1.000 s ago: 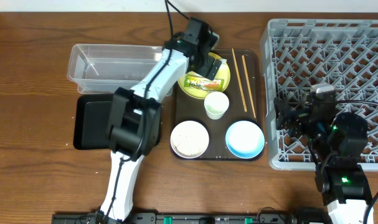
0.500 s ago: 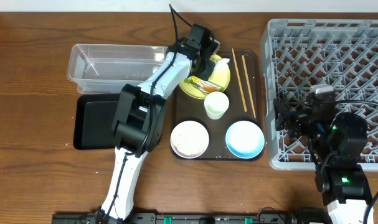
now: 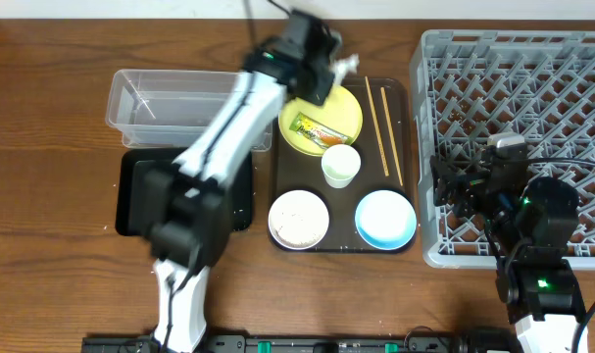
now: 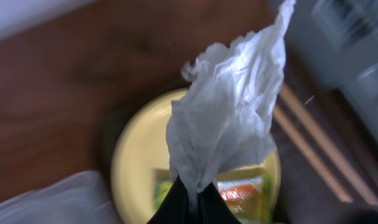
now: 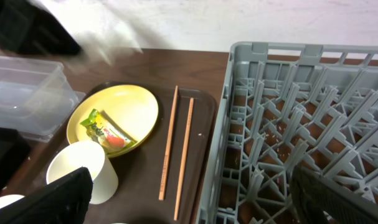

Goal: Sort waste into correct bins and load items into the dishwasher rack
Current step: 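Carry the tissue left and drop it into the clear plastic bin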

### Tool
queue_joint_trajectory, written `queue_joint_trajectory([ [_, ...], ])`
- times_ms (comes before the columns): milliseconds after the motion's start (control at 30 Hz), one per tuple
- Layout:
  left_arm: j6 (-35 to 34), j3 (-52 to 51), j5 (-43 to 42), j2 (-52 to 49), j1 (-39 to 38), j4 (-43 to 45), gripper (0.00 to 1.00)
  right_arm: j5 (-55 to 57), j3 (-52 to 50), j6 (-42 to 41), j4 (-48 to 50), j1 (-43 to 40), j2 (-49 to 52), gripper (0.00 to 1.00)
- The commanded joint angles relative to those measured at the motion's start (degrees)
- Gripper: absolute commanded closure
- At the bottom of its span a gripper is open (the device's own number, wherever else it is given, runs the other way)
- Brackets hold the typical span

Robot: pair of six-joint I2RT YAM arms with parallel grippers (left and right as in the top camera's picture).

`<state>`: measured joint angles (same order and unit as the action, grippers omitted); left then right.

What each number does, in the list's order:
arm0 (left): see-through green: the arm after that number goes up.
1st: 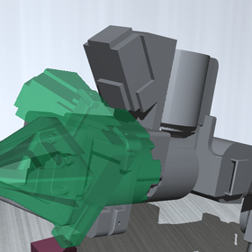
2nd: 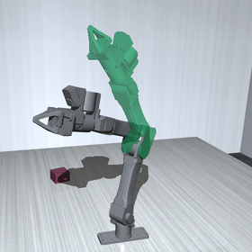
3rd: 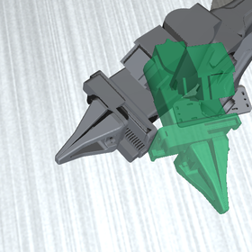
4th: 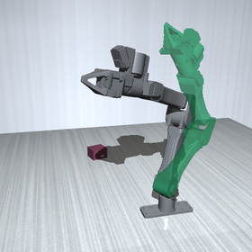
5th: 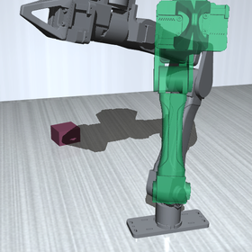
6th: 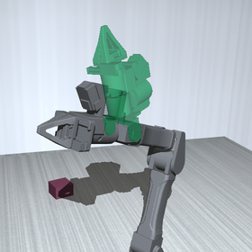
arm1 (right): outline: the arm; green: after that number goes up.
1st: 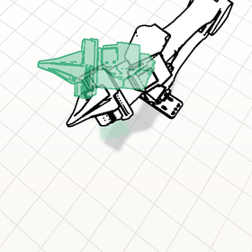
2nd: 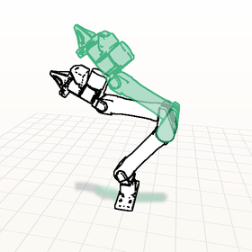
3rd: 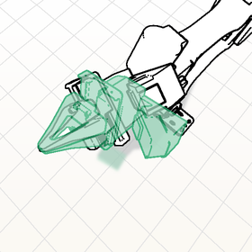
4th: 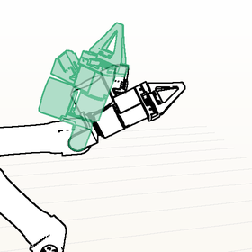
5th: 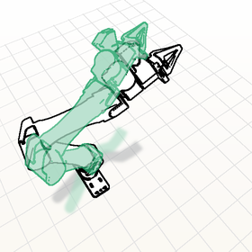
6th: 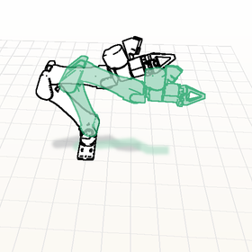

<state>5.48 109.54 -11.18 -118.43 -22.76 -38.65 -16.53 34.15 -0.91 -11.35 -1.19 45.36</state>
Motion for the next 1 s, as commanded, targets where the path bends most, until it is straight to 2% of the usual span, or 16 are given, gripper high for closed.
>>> queue_joint_trajectory([
  [0,-3.72,0.96,3.19,6.84,3.58,-3.85,0.94,-0.44,1.57,-0.79,0.00,-0.24,-0.09,0.01],
  [133,-8.74,0.96,9.53,8.83,8.57,-10.91,0.94,-0.44,1.57,-0.76,0.00,-0.24,-0.09,0.01],
  [233,-12.09,0.39,10.60,8.13,13.07,-14.56,0.94,-0.44,1.57,-0.79,0.00,-0.24,-0.09,0.01],
  [367,-16.50,-2.19,10.54,6.64,18.69,-15.69,0.94,-0.44,1.57,-0.79,0.17,-0.24,-0.09,0.01],
  [533,-16.96,-4.96,10.36,6.12,20.98,-15.72,0.94,-0.44,1.57,-0.79,0.68,-0.24,-0.09,0.01],
  [667,-16.94,-6.08,10.38,6.10,20.92,-14.82,0.83,-0.46,1.57,-0.79,1.53,-0.24,-0.09,0.01],
  [833,-16.94,-6.32,10.36,6.05,20.92,-15.21,0.53,-0.46,1.57,-0.79,1.66,-0.24,-0.09,0.01],
  [967,-16.94,-6.29,10.08,6.12,20.92,-15.78,0.51,-0.46,1.57,-0.79,1.66,-0.24,-0.09,0.01],
])
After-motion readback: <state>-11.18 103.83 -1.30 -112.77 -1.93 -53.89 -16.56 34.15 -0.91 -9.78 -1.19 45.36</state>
